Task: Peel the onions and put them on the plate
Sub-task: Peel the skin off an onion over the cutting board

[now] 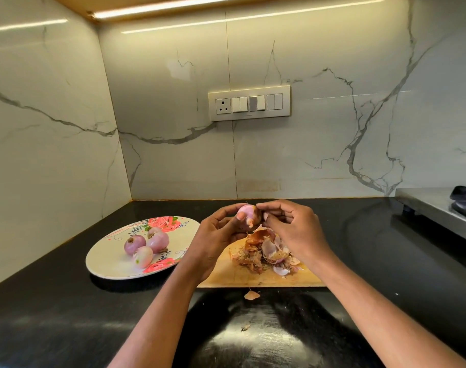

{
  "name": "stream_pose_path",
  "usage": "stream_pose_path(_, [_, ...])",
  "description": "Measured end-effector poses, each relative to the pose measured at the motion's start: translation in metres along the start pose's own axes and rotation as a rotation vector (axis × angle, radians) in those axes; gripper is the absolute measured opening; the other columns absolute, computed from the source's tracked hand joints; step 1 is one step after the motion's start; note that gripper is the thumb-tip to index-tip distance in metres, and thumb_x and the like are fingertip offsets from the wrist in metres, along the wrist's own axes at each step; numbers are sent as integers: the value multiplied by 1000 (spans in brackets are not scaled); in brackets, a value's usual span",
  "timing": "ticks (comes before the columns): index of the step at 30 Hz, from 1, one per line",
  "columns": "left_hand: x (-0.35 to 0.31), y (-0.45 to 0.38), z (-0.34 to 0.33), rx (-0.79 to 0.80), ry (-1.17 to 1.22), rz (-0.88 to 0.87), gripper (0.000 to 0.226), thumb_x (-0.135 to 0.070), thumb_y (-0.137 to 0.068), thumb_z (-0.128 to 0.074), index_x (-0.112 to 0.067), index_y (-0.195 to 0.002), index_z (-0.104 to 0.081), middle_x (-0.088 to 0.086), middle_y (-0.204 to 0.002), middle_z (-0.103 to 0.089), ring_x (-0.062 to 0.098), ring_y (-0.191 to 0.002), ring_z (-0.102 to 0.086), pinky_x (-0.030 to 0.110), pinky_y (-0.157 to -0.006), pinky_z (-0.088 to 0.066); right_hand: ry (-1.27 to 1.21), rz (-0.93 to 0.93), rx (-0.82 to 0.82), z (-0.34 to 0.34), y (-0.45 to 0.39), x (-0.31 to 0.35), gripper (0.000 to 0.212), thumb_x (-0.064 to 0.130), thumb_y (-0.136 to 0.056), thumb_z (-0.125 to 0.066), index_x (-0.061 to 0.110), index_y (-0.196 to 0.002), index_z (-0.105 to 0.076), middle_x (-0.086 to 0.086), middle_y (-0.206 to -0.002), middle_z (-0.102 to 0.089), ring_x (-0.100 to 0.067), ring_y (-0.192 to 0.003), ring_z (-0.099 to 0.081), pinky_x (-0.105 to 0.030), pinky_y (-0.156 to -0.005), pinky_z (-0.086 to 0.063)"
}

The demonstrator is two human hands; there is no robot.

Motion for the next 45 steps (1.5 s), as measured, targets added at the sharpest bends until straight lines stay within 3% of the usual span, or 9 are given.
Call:
stream_pose_path(6, [1,0,-1,7,-36,-14,48,-32,-86,-66,-18,-133,-63,6,-111,-76,17,-99,-73,31,-90,-58,-18,-22,27,-4,1,1,15,33,-88,-76,32,-103,-76,16,-94,-77,2,-92,-70,-19,-83,-57])
stream_pose_path(10, [2,-1,-1,9,-40,-11,48,-32,-86,-66,-18,-132,-63,6,-109,-76,17,-99,-73,31,-89,-58,26,-20,38,-5,0,0,17,29,-88,-78,30,-105,-75,15,-95,-76,3,-92,-70,-23,-86,-58])
stream_pose_path(17, [0,0,-1,3,-33,-16,45,-31,-89,-63,-22,-132,-64,-3,-106,-77,16,-102,-73,30,-85,-59,39,12,75,-6,2,4,24,36,-86,-78,30,-109,-75,17,-97,-76,7,-92,-69,-12,-83,-54])
stream_pose_path(20, [-1,0,-1,-3,-53,-23,47,-33,-87,-64,-23,-132,-64,-1,-105,-77,14,-99,-73,28,-84,-58,35,8,62,-5,2,5,25,37,-85,-79,28,-108,-76,16,-96,-76,6,-90,-70,-14,-82,-55])
stream_pose_path(24, [-2,1,0,-10,-34,-27,43,-31,-89,-63,-24,-132,-65,3,-114,-74,19,-105,-72,29,-85,-58,16,3,40,-2,0,2,19,20,-89,-76,28,-106,-78,13,-96,-77,1,-92,-72,-25,-86,-59])
stream_pose_path(27, [-2,0,-1,-12,-19,-31,42,-33,-89,-61,-23,-130,-66,1,-119,-72,21,-108,-71,29,-84,-59,39,24,15,-1,0,2,27,6,-91,-71,28,-104,-78,13,-96,-77,0,-92,-71,-26,-89,-59])
stream_pose_path(33, [2,-1,1,-48,-17,-10,47,-36,-89,-61,-19,-133,-63,0,-111,-76,21,-104,-73,37,-91,-60,-12,23,104,-7,2,8,25,23,-88,-78,31,-112,-75,16,-103,-76,5,-97,-69,-12,-83,-54])
stream_pose_path(37, [4,0,0,-43,17,17,42,-34,-91,-62,-15,-128,-64,11,-108,-76,25,-95,-74,35,-84,-60,-19,70,122,-13,6,11,32,24,-82,-83,32,-112,-73,13,-112,-73,2,-100,-69,-15,-84,-56])
stream_pose_path(45, [5,-1,0,-38,1,36,45,-35,-88,-64,-10,-125,-64,17,-106,-74,21,-87,-73,30,-77,-60,82,99,63,-5,3,8,20,24,-88,-78,27,-108,-78,18,-99,-76,7,-93,-69,-9,-82,-52])
Point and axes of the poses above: each hand's wrist, its own y-axis away from the middle knuckle, its own z-axis out of the back of the hand, x = y × z, the point moved 5 cm from there along -y, towards the middle knuckle
